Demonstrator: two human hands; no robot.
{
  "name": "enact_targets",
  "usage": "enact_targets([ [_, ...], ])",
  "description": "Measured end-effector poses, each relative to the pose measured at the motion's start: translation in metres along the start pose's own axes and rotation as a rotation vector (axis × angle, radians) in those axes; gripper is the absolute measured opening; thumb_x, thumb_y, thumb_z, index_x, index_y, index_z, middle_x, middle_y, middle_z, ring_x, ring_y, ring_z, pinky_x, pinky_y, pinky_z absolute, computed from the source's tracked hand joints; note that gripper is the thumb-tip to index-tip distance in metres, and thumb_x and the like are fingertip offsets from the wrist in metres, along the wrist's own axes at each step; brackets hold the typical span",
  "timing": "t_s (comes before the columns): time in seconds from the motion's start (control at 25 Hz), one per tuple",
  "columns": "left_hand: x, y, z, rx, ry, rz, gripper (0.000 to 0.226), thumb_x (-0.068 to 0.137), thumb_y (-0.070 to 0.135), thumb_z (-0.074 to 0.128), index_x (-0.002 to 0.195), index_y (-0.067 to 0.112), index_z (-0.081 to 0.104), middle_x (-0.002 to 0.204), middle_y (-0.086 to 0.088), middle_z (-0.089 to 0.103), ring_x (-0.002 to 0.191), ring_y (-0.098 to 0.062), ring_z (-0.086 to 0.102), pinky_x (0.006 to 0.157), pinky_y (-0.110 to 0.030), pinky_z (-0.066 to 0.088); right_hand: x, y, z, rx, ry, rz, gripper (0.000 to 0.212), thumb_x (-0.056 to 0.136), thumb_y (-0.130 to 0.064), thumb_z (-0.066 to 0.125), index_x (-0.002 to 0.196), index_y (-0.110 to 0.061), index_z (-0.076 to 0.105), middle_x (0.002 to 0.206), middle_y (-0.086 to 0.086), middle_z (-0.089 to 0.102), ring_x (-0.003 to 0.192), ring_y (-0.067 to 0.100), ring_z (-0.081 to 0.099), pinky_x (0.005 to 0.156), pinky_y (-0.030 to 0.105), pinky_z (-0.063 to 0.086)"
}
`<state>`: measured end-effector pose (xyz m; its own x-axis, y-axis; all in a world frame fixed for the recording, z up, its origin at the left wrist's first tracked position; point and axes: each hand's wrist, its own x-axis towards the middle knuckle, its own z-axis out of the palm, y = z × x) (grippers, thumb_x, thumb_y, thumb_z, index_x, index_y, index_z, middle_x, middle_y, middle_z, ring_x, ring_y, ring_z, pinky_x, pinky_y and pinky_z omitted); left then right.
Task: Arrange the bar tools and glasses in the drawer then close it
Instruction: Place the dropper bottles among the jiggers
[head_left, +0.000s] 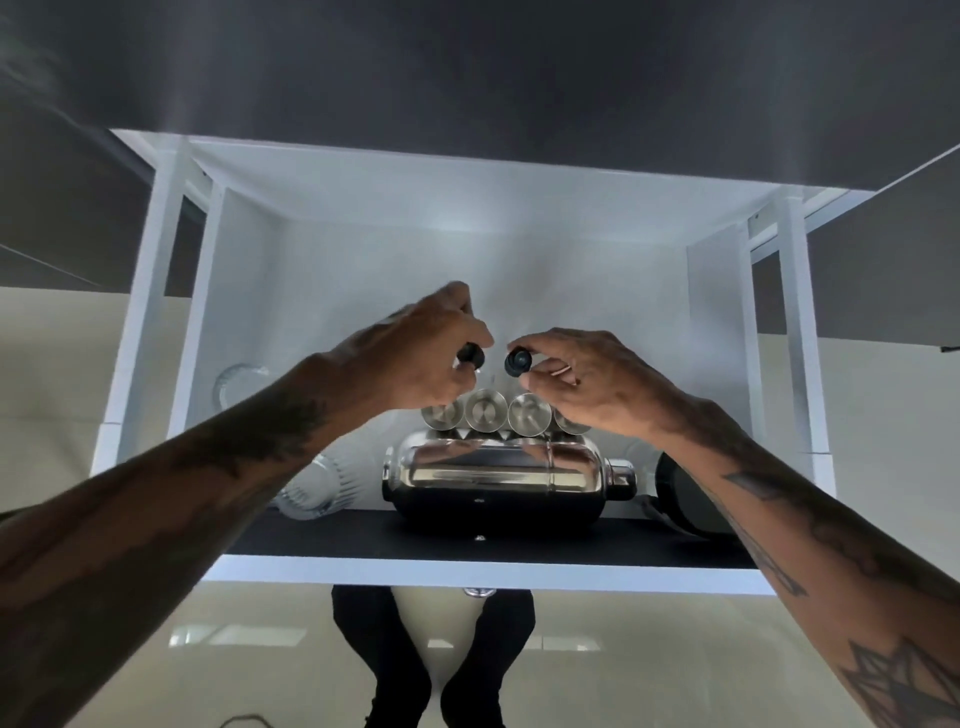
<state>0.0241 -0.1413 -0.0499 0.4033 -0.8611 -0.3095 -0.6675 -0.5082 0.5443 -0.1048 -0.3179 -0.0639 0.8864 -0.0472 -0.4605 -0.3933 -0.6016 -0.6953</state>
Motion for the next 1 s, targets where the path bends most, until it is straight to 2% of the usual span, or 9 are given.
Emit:
enact_targets([
  [0.12,0.007,0.006,0.006,0.06,-0.091,-0.023,0.033,0.088,0.021,0.058,0.121,0.02,0.063,0.101,0.004,0.047,0.084,-0.012,0.055,0.057,-0.015,0.033,-0.002,0.0,-0.003,-0.021,-0.038,0.011,0.03,0.095,-0.022,0.056,0.125,-0.026,0.06,0.123,-0.006,0.065,0.088,-0.005,0.061,0.067,-0.001,0.048],
  [0.2,0.007,0.007,0.007,0.051,-0.109,-0.016,0.034,0.089,0.022,0.057,0.122,0.019,0.063,0.098,0.005,0.047,0.085,-0.01,0.054,0.059,-0.017,0.034,-0.003,-0.001,-0.001,-0.018,-0.054,0.024,0.029,0.094,-0.026,0.056,0.123,-0.027,0.061,0.118,-0.009,0.068,0.081,-0.012,0.059,0.062,0.0,0.048],
  [0.28,0.006,0.005,0.008,0.023,-0.097,-0.026,0.038,0.09,0.025,0.059,0.126,0.016,0.06,0.1,0.005,0.048,0.087,-0.011,0.051,0.059,-0.015,0.033,-0.003,-0.001,0.004,-0.046,-0.059,0.023,0.028,0.094,-0.032,0.055,0.122,-0.027,0.06,0.114,-0.009,0.07,0.081,-0.01,0.06,0.06,0.006,0.047],
  [0.36,0.005,0.004,0.008,-0.011,-0.086,-0.038,0.04,0.089,0.031,0.062,0.126,0.015,0.06,0.103,0.003,0.052,0.086,-0.01,0.051,0.059,-0.013,0.032,-0.004,0.0,0.007,-0.078,-0.055,0.01,0.028,0.094,-0.036,0.054,0.121,-0.028,0.061,0.113,-0.009,0.069,0.083,-0.008,0.058,0.064,0.009,0.04],
  [0.52,0.004,0.001,0.005,-0.067,-0.096,-0.054,0.04,0.086,0.039,0.066,0.121,0.02,0.064,0.104,0.003,0.057,0.088,-0.01,0.057,0.07,-0.025,0.042,-0.004,0.002,0.009,-0.094,-0.054,0.003,0.029,0.094,-0.038,0.055,0.121,-0.028,0.061,0.117,-0.009,0.066,0.083,-0.007,0.055,0.066,0.01,0.035],
  [0.64,-0.004,-0.001,0.005,-0.101,-0.074,-0.096,0.043,0.083,0.041,0.068,0.122,0.025,0.063,0.106,0.006,0.056,0.089,-0.01,0.06,0.073,-0.028,0.045,-0.005,0.002,0.009,-0.102,-0.053,0.011,0.036,0.094,-0.039,0.055,0.127,-0.026,0.057,0.125,-0.007,0.064,0.094,0.004,0.058,0.071,0.012,0.037],
  [0.8,-0.015,-0.001,0.006,-0.111,-0.041,-0.113,0.046,0.082,0.041,0.069,0.124,0.026,0.061,0.11,0.006,0.056,0.091,-0.01,0.058,0.064,-0.019,0.039,-0.007,-0.003,0.007,-0.046,-0.034,0.036,0.041,0.092,-0.037,0.058,0.131,-0.027,0.054,0.131,-0.007,0.062,0.1,0.005,0.064,0.077,0.014,0.045],
  [0.88,-0.02,-0.001,0.005,-0.148,-0.029,-0.135,0.046,0.082,0.037,0.07,0.125,0.024,0.06,0.111,0.004,0.058,0.094,-0.012,0.06,0.073,-0.026,0.048,-0.011,-0.008,0.006,-0.024,-0.028,0.057,0.042,0.09,-0.038,0.06,0.131,-0.029,0.054,0.131,-0.007,0.062,0.107,0.008,0.065,0.084,0.021,0.05],
  [1.0,-0.026,-0.001,0.007,-0.178,-0.044,-0.162,0.047,0.083,0.026,0.071,0.127,0.018,0.058,0.116,-0.001,0.061,0.097,-0.014,0.062,0.082,-0.03,0.054,-0.018,-0.015,0.003,-0.049,-0.012,0.108,0.044,0.09,-0.039,0.06,0.133,-0.03,0.053,0.133,-0.006,0.061,0.113,0.012,0.063,0.086,0.023,0.046],
])
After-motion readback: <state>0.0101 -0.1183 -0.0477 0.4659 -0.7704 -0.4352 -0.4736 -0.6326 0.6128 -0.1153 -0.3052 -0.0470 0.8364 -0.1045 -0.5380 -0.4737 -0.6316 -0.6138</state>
